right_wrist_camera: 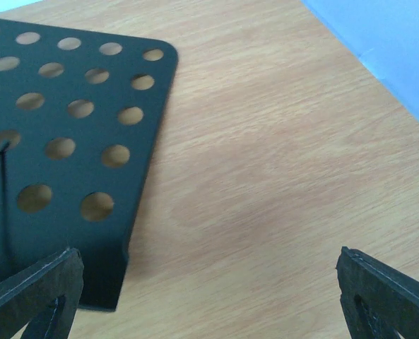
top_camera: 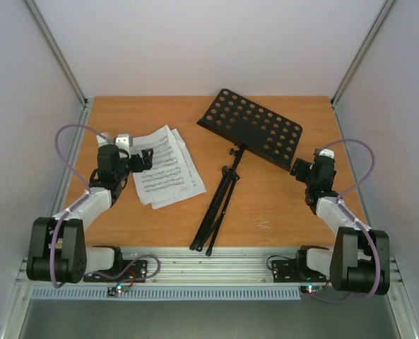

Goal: Pack up the instrument practice props

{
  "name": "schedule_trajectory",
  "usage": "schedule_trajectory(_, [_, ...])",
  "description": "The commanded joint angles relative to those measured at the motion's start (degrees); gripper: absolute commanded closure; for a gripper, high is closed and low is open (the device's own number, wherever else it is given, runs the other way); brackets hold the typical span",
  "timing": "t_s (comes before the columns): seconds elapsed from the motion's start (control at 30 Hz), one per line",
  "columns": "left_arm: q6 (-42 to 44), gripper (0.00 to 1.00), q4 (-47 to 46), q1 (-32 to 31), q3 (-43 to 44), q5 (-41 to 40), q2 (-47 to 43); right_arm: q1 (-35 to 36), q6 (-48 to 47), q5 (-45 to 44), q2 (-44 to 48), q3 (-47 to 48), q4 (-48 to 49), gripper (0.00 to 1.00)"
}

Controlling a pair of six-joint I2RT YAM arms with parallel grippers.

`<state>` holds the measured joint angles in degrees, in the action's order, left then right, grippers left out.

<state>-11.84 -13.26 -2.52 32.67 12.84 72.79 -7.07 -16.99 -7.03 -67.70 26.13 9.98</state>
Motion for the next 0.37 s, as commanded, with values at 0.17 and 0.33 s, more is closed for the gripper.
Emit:
schedule_trajectory(0.17, [6.65, 0.01, -17.77, 0.34, -4.49, -2.75, 0.32, -0.22, 0.0, -4.52, -3.74, 2.19, 5.77, 0.02])
schedule_trajectory(0.33, [7.52, 0.01, -18.08, 0.4, -5.17, -3.44, 0.15, -0.22, 0.8, -3.64, -3.63, 1.95, 5.66, 0.02])
